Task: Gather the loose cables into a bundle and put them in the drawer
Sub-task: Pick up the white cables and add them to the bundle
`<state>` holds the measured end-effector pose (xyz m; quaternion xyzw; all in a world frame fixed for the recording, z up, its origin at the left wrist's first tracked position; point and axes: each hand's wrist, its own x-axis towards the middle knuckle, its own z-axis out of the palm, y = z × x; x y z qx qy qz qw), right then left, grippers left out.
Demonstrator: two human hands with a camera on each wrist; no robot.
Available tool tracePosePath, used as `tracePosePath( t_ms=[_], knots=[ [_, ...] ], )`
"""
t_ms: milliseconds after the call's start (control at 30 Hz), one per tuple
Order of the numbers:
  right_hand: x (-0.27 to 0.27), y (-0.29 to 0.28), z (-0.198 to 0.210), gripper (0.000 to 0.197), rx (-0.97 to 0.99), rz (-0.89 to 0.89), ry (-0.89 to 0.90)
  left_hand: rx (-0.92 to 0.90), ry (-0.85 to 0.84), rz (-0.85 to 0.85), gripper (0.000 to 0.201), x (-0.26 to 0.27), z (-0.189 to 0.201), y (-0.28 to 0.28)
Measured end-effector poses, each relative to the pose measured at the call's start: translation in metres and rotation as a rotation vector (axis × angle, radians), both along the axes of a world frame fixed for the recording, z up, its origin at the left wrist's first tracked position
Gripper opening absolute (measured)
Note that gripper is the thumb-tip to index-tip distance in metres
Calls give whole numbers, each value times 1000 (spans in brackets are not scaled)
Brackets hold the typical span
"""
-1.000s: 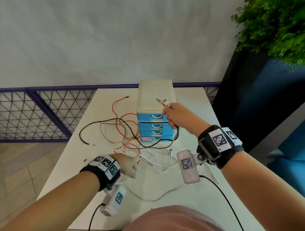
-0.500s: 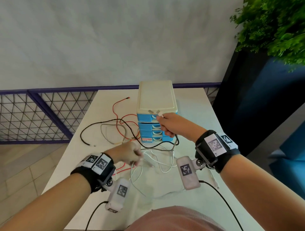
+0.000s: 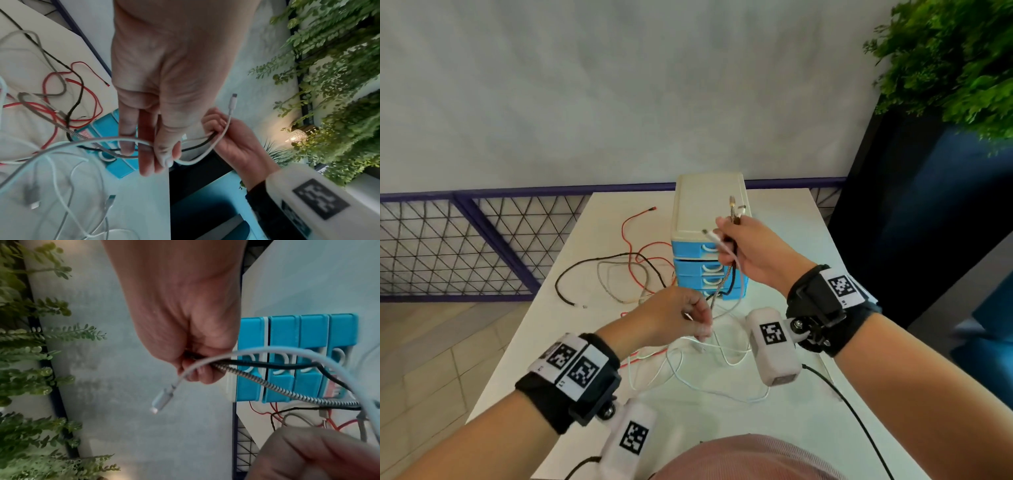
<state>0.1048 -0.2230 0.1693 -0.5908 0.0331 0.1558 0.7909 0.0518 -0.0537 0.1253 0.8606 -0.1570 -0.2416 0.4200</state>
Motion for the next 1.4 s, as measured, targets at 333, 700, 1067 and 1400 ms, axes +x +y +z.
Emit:
tracePosePath(
  t_ms=[333, 700, 1067, 1400],
  knots=[
    [-5, -5, -8, 25, -98, 22, -25, -113, 44, 94, 12, 4, 4, -1],
    [-3, -14, -41, 18, -329, -62, 182, -208, -101, 327, 17, 14, -5, 4],
    [2, -9, -14, 11, 36, -1, 147, -175, 9, 32, 12, 12, -9, -10],
    [10, -36, 14, 24, -198, -211, -48, -121, 357, -17, 14, 22, -52, -20]
  ],
)
